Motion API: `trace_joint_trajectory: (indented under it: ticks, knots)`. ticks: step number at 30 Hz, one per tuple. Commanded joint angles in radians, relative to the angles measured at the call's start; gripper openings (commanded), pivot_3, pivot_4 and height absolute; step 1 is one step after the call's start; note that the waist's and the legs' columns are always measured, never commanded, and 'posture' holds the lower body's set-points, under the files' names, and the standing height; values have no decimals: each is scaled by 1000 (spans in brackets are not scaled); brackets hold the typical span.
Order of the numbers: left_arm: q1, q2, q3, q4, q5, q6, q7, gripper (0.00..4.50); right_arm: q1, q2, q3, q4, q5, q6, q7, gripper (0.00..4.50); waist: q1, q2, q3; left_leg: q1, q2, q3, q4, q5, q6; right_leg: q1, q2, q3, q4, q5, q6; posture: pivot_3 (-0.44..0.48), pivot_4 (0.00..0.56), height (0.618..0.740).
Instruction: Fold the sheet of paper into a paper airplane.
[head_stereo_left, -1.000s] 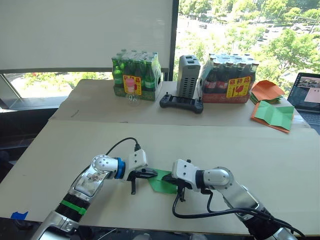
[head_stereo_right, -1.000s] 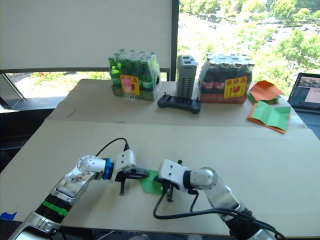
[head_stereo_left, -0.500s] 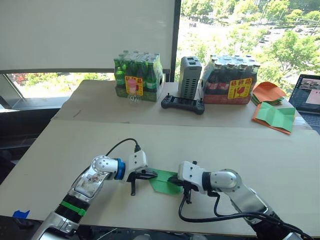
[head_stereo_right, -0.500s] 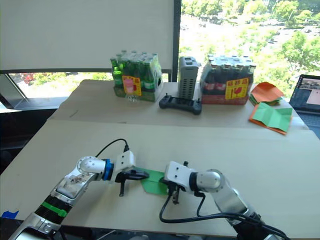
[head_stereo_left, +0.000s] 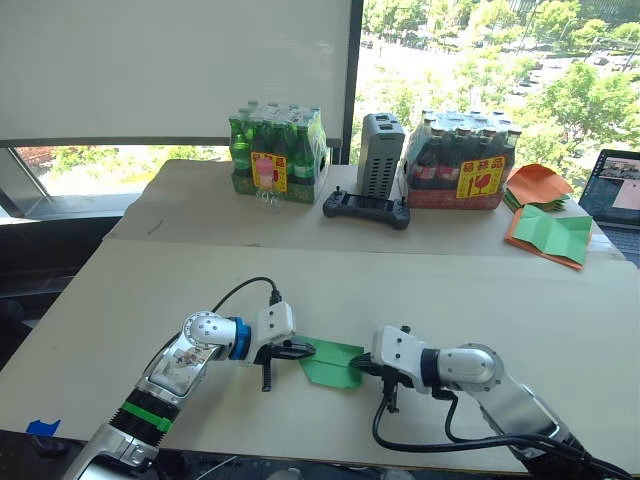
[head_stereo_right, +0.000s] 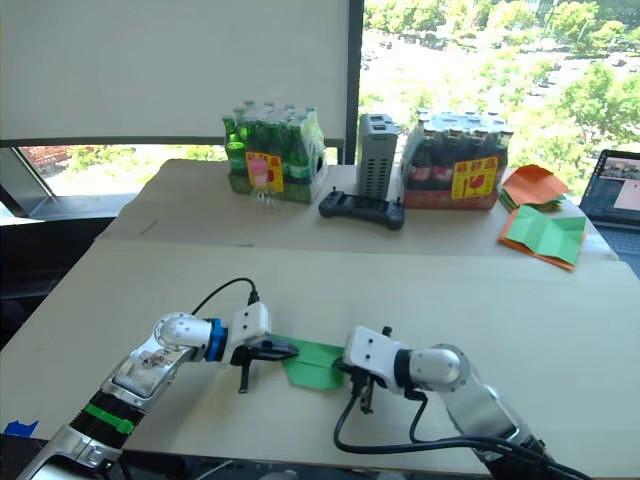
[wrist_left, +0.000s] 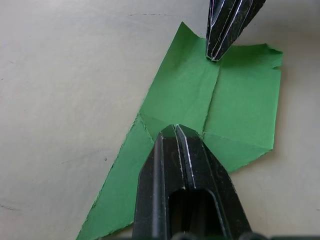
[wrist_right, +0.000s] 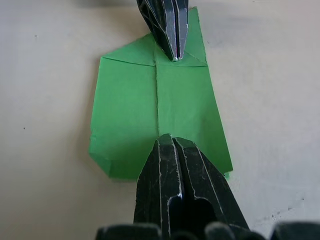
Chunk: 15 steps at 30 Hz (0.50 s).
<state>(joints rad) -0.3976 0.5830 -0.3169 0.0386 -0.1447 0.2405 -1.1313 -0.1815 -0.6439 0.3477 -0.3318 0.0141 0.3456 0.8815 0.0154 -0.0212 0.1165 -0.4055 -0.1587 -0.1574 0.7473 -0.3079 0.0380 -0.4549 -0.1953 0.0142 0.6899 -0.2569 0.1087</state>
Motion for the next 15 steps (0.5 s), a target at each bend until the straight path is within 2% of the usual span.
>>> trace_joint_trajectory:
  ticks: [1,11,15]
  knots:
    - [9,13,-17,20,27,4,-10,0,53,-43,1,33,-20,63,6,14,0,0,0,0,0,0,0,0,0,0,0,0,0,0,0,0,150,675]
    - [12,11,-17,19,25,-1,-14,0,116,-110,-62,-36,10,92,10,14,12,0,-1,0,0,0,0,0,1,1,0,0,-2,0,0,0,150,675]
    - [10,9,-18,22,26,-4,-13,0,96,-78,-120,-93,103,87,14,14,17,0,-1,0,0,0,0,-1,2,1,0,-1,-4,0,0,0,150,675]
